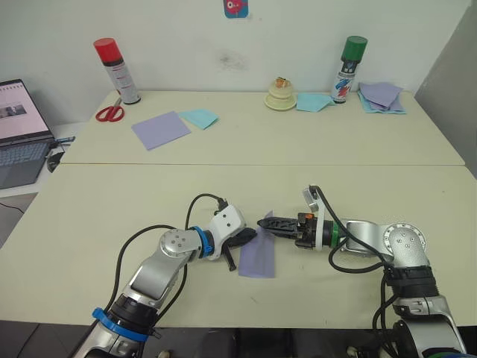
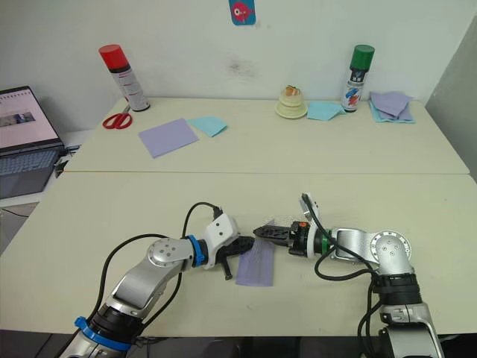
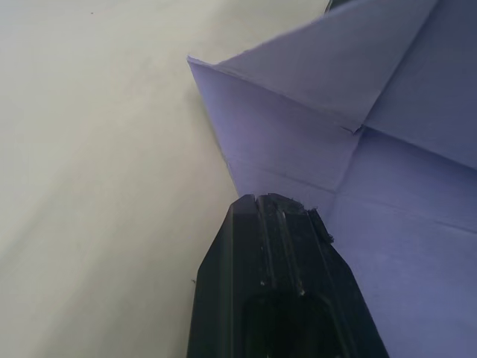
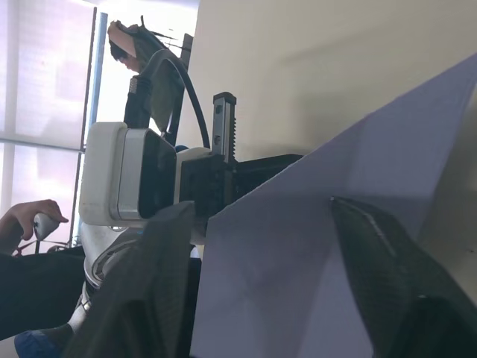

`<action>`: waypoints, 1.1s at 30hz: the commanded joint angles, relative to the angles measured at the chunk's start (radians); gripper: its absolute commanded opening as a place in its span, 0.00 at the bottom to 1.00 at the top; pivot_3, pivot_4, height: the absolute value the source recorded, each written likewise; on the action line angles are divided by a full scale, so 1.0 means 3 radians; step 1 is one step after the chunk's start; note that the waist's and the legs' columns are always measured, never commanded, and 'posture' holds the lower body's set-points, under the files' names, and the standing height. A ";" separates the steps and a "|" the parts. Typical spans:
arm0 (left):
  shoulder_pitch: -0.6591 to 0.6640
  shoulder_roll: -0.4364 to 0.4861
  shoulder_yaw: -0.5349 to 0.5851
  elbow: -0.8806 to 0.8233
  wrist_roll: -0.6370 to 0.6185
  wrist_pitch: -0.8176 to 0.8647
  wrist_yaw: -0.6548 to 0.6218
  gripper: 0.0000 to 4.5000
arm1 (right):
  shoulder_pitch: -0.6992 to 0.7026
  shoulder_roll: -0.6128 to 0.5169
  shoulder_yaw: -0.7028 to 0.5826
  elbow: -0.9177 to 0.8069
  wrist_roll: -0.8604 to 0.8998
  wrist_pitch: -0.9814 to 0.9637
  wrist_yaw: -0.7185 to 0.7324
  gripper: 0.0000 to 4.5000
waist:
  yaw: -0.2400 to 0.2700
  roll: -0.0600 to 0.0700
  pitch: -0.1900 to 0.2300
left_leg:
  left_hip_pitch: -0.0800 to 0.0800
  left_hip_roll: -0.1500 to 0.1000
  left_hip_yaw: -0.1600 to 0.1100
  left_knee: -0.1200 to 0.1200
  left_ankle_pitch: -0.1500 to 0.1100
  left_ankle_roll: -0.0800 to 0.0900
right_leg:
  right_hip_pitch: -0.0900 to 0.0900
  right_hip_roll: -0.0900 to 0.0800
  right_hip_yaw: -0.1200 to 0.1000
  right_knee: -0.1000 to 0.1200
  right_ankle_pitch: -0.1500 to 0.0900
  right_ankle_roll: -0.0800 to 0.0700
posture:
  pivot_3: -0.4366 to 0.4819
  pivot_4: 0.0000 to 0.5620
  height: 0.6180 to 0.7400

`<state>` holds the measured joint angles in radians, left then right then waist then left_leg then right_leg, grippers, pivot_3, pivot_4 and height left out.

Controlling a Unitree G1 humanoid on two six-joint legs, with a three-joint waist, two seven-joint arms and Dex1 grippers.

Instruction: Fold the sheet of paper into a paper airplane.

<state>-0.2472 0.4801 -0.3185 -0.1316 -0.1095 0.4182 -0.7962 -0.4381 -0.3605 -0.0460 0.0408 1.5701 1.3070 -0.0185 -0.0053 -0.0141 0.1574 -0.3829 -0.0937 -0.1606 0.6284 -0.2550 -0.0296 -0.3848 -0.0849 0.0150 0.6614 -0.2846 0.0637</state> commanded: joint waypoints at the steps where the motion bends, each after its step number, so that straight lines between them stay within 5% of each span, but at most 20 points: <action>1: 0.0121 0.0051 -0.0120 0.0126 0.0114 0.0118 0.0001 0.00 | 0.0017 0.0061 -0.0012 -0.0068 -0.0046 -0.0026 0.0112 0.36 | -0.0001 0.0000 0.0000 | 0.0000 0.0000 0.0000 0.0000 0.0000 0.0000 | 0.0000 0.0000 0.0000 0.0000 0.0000 0.0000 | 0.48 0.27 1.00; 5: 0.0119 0.0052 -0.0113 0.0128 0.0115 0.0115 0.0005 0.00 | -0.0004 0.0097 -0.0025 -0.0020 -0.0127 -0.0023 0.0173 0.01 | -0.0001 0.0000 0.0000 | 0.0000 0.0000 0.0000 0.0000 0.0000 0.0000 | 0.0000 0.0000 0.0000 0.0000 0.0000 0.0000 | 0.48 0.27 1.00; 20: 0.0195 0.0213 0.0100 0.0012 -0.0002 0.0176 -0.0061 0.00 | -0.0017 -0.0218 0.0998 -0.0476 -0.2218 -0.0884 0.1561 0.01 | -0.0048 0.0000 -0.0001 | 0.0003 0.0002 0.0000 0.0000 0.0000 -0.0001 | -0.0001 0.0008 0.0000 0.0002 0.0000 0.0001 | 0.48 0.27 1.00; 29: 0.0010 0.0368 0.0924 -0.0371 -0.0730 0.0687 -0.0135 0.00 | -0.0040 -0.0260 0.1286 -0.0295 -0.3120 -0.1403 0.1912 0.01 | -0.0081 -0.0003 0.0001 | 0.0005 0.0004 -0.0005 0.0002 0.0003 -0.0005 | -0.0007 0.0009 -0.0001 0.0004 -0.0001 0.0001 | 0.48 0.27 1.00; 33: -0.0096 0.0229 0.0860 -0.0566 -0.0877 0.0785 -0.0116 0.00 | -0.0042 -0.0238 0.1253 -0.0307 -0.3249 -0.1406 0.1995 0.01 | -0.0062 -0.0007 0.0002 | 0.0005 0.0001 -0.0006 0.0006 0.0003 -0.0006 | -0.0008 0.0009 -0.0002 0.0001 0.0001 0.0004 | 0.48 0.27 1.00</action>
<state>-0.2619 0.5698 -0.0477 -0.2495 -0.3428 0.6506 -0.8366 -0.4529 -0.4276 0.3414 -0.0708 0.6309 0.8836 0.5749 -0.0237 -0.0163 0.1579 -0.3815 -0.0939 -0.1623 0.6302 -0.2540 -0.0313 -0.3872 -0.0825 0.0148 0.6613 -0.2839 0.0649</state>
